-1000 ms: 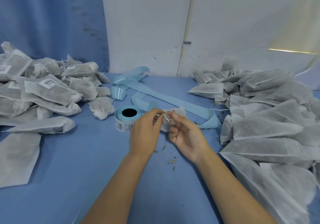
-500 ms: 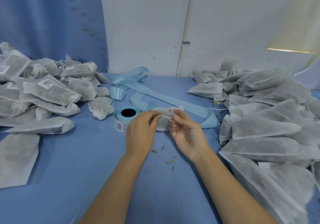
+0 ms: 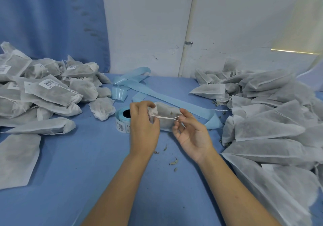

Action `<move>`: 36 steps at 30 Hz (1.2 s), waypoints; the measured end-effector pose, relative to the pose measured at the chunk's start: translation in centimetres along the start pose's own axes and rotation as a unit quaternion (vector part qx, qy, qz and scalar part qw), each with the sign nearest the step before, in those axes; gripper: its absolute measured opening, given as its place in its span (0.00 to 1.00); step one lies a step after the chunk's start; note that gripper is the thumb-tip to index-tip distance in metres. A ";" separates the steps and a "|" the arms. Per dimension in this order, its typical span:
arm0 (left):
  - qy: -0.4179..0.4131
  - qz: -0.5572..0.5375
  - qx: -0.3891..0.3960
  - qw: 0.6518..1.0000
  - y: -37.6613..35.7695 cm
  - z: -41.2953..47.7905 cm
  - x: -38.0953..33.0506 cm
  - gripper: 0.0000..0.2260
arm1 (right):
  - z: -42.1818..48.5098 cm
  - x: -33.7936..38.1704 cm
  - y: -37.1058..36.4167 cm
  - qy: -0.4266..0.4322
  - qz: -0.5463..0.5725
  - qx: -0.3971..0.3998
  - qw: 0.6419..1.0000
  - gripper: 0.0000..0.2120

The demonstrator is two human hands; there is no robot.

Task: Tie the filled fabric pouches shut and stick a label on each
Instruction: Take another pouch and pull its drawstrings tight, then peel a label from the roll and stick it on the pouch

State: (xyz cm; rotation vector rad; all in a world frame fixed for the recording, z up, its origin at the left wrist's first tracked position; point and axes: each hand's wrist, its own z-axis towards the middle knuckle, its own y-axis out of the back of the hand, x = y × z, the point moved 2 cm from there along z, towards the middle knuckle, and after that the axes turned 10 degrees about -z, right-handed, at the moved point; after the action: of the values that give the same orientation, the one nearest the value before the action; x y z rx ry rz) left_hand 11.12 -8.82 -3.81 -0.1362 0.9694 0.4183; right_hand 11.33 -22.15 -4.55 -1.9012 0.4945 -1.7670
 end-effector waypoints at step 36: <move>0.199 -0.309 0.004 0.930 -1.2 -0.2 -0.3 0.12 | -0.6 -1.7 -1.6 0.010 -0.100 -0.073 0.992 0.04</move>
State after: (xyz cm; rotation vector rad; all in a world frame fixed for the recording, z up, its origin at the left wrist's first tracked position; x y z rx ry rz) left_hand 11.29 -10.12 -3.77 -0.5193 1.2622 -0.2082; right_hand 10.48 -19.93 -4.96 -2.0979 0.4651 -1.9242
